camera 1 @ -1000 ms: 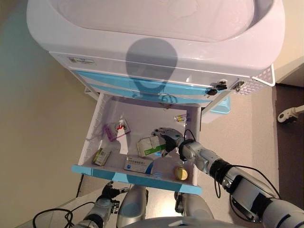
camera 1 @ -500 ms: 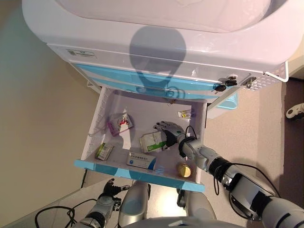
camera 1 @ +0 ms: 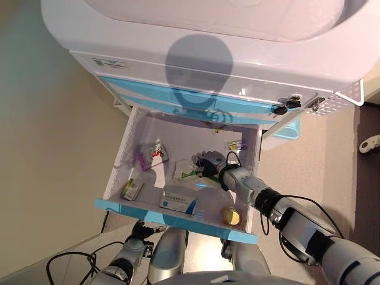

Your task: Open the drawer and pick up the medicine

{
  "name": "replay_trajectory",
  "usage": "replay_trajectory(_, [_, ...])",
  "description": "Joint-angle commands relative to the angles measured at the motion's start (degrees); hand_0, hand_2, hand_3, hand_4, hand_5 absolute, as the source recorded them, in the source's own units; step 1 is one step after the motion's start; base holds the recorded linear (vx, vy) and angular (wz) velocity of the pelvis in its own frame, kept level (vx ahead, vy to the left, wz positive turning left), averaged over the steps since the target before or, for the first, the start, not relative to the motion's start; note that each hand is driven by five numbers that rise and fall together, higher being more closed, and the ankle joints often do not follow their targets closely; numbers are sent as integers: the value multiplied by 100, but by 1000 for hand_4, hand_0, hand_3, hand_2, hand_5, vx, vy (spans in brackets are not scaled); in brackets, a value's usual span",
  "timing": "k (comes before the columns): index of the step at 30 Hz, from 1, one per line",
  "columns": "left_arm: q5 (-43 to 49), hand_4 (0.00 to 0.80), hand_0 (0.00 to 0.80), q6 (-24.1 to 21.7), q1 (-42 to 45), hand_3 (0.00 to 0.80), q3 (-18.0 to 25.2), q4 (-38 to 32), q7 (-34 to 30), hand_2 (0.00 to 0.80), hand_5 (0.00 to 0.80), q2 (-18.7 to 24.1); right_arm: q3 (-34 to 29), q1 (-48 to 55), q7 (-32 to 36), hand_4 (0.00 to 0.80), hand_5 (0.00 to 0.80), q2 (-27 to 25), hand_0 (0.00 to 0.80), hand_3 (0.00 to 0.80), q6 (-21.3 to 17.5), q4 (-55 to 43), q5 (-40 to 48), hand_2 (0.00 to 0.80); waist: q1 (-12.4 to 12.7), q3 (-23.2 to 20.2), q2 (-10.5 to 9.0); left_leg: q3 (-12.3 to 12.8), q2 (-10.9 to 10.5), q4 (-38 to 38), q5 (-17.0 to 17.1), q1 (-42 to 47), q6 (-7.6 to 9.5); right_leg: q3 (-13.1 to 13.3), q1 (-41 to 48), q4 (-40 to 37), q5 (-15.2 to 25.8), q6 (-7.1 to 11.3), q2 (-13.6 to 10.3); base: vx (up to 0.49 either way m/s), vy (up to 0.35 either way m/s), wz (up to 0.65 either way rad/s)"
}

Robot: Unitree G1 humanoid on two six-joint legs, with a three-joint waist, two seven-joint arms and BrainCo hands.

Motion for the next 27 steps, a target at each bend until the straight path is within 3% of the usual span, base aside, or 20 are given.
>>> replay_trajectory(1, [-59,0,0,26,-132,0,-36,239,-37,0,0,-155,119,-5,48,800,800,101,800,800,-79,-240,26,800,18,-51,-220,60,-477,164,-302,-76,272,255,-541,-94,670,230,-341,0,0,0])
replay_trajectory(14, [256,0,0,87,-17,0,158,257,-131,0,0,-4,-333,45,196,800,800,-449,800,800,-226,-1574,552,800,-54,-409,-498,176,-450,138,-430,214,299,337,-297,-186,663,253,-254,4,0,-1])
replay_trajectory(19, [373,0,0,101,105,0,350,238,-222,0,0,100,-763,170,397,800,800,-952,800,800,-352,-2613,976,800,-174,-684,-633,301,-416,114,-532,480,316,431,-79,-254,659,269,-155,46,-4,-19])
replay_trajectory(25, [470,0,0,123,233,0,547,249,-355,0,0,193,-1220,482,784,800,800,-1405,800,800,-465,-3667,1773,800,-256,-948,-713,403,-373,38,-590,719,309,493,133,-360,639,277,-75,45,-8,-12])
replay_trajectory(27, [533,0,0,138,361,0,638,279,-463,0,0,265,-1332,561,1269,800,800,-1600,800,800,-502,-4306,2538,800,-295,-1113,-763,460,-348,-4,-621,860,297,521,273,-431,635,279,-37,71,-18,-10])
